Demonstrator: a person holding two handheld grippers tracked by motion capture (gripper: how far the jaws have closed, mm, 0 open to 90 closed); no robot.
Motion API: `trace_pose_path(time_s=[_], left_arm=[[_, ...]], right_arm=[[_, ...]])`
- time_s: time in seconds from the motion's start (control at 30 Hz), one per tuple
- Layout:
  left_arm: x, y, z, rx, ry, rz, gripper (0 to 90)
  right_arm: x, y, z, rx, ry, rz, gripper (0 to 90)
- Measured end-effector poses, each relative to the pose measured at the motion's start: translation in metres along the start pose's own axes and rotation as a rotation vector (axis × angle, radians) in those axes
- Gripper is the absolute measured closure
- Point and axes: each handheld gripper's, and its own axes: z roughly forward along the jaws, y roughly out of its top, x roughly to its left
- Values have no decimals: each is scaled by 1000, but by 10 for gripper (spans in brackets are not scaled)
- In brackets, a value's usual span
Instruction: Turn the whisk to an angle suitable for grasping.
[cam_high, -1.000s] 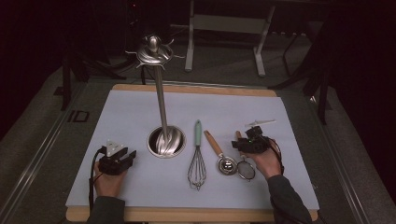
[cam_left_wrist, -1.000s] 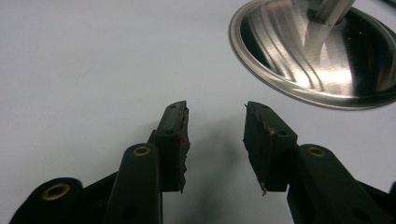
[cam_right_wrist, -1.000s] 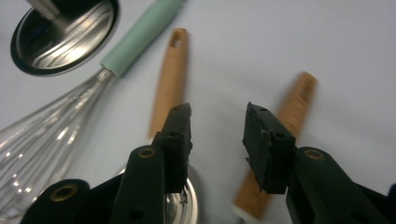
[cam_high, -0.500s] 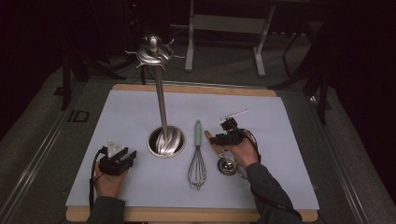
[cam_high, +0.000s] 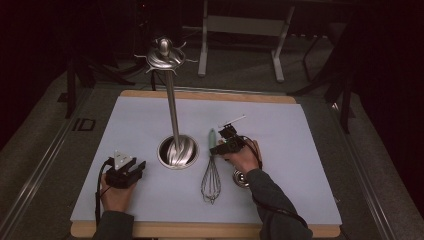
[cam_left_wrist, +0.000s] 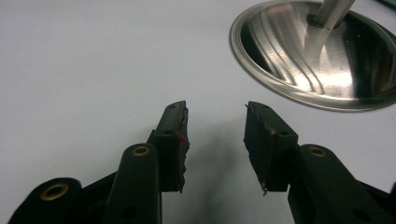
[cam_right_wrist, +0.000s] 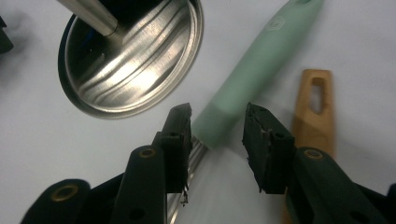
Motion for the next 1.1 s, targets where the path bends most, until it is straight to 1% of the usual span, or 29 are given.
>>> trace_pose_path(time_s=[0.03, 0.07, 0.17, 0.23, 0.27, 0.43, 0.57, 0.7, 0.77, 0.8, 0.83, 0.9, 0.93, 1.0, 1.07, 1.1], left_arm=[[0, 0, 0, 0, 1, 0, 595], [0, 0, 0, -1, 3, 0, 595], [0, 0, 0, -3, 3, -2, 594], [0, 0, 0, -4, 3, -3, 594], [0, 0, 0, -6, 4, -3, 594], [0, 0, -1, -6, 5, -4, 594], [0, 0, -1, -7, 4, -5, 594], [0, 0, -1, -9, 3, -7, 594], [0, 0, -1, -10, 3, -8, 594], [1, 0, -1, -10, 3, -8, 594], [1, 0, -1, -10, 4, -8, 594], [0, 0, -1, -11, 5, -8, 594], [1, 0, -1, -11, 4, -8, 594], [1, 0, -1, -10, 5, -8, 594], [1, 0, -1, -12, 5, -8, 594], [1, 0, -1, -10, 4, -10, 594]], right_arm=[[-2, 1, 4, 6, 19, 27, 622], [-3, 2, 7, 17, 24, 55, 620], [-5, 4, 11, 29, 43, 87, 621], [-5, 6, 11, 32, 46, 104, 629], [-5, 7, 12, 37, 43, 115, 630], [-3, 14, 15, 54, 20, 140, 636], [-1, 18, 18, 75, 4, 166, 625], [1, 21, 19, 85, -9, 158, 627], [2, 21, 20, 85, -3, 160, 627], [2, 21, 20, 85, 2, 165, 612], [1, 20, 22, 98, 10, 174, 599], [1, 17, 30, 128, 27, 181, 600], [2, 17, 30, 119, 22, 178, 603], [5, 17, 31, 117, 6, 162, 606], [6, 17, 31, 118, 2, 162, 619], [6, 17, 31, 118, 5, 169, 641]])
